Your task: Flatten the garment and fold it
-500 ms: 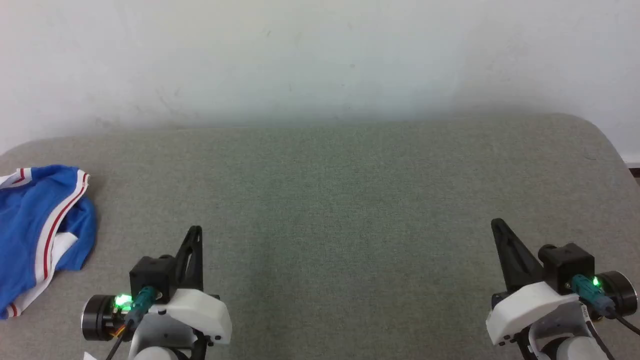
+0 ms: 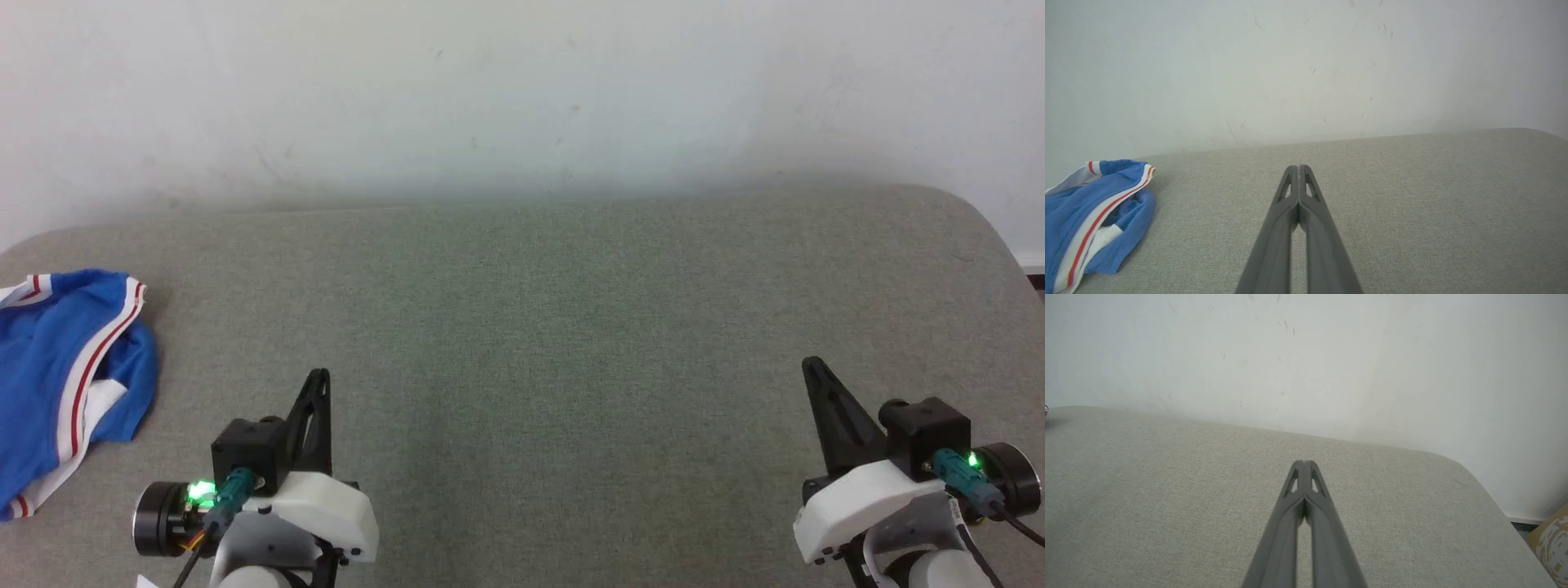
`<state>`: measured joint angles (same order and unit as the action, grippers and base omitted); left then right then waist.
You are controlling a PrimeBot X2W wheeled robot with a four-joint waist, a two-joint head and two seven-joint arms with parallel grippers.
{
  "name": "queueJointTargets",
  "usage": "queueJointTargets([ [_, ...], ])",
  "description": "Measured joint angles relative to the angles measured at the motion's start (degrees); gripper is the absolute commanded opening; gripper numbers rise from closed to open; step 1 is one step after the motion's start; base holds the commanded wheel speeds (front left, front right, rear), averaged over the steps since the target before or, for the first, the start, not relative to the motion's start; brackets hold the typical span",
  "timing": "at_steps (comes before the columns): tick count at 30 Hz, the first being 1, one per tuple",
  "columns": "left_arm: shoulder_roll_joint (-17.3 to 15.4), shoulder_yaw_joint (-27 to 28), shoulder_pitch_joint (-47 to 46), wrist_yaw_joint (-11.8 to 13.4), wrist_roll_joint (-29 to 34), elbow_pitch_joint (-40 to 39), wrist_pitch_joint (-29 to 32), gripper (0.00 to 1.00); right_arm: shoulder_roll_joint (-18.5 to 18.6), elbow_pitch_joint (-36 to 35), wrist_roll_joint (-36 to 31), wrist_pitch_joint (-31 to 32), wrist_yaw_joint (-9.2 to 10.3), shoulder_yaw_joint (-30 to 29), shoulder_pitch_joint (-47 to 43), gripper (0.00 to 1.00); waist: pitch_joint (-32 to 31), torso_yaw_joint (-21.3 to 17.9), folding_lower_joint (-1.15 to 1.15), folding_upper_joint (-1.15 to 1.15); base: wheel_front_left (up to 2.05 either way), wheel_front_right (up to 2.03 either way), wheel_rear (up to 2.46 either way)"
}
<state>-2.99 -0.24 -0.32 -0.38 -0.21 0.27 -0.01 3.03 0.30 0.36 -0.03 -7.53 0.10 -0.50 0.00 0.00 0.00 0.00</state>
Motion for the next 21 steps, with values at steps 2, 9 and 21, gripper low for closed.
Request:
queueJointTargets([
  [2,0.0,0.0,0.0,0.0,0.0,0.0,0.0,0.0,0.0,0.0,0.0,0.0,0.0,0.0,0.0,0.0,0.0,0.0,0.0,0.0,0.0,0.0,0.0],
  [9,0.0,0.0,0.0,0.0,0.0,0.0,0.0,0.0,0.0,0.0,0.0,0.0,0.0,0.0,0.0,0.0,0.0,0.0,0.0,0.0,0.0,0.0,0.0],
  [21,-0.01,-0.29,-0.02,-0.02,-0.22,0.16,-0.19,1.0,0.03,0.32,0.12,-0.2,0.0,0.01,-0.01,1.0,0.02,-0.06,0.0,0.0,0.0,0.0,0.0],
])
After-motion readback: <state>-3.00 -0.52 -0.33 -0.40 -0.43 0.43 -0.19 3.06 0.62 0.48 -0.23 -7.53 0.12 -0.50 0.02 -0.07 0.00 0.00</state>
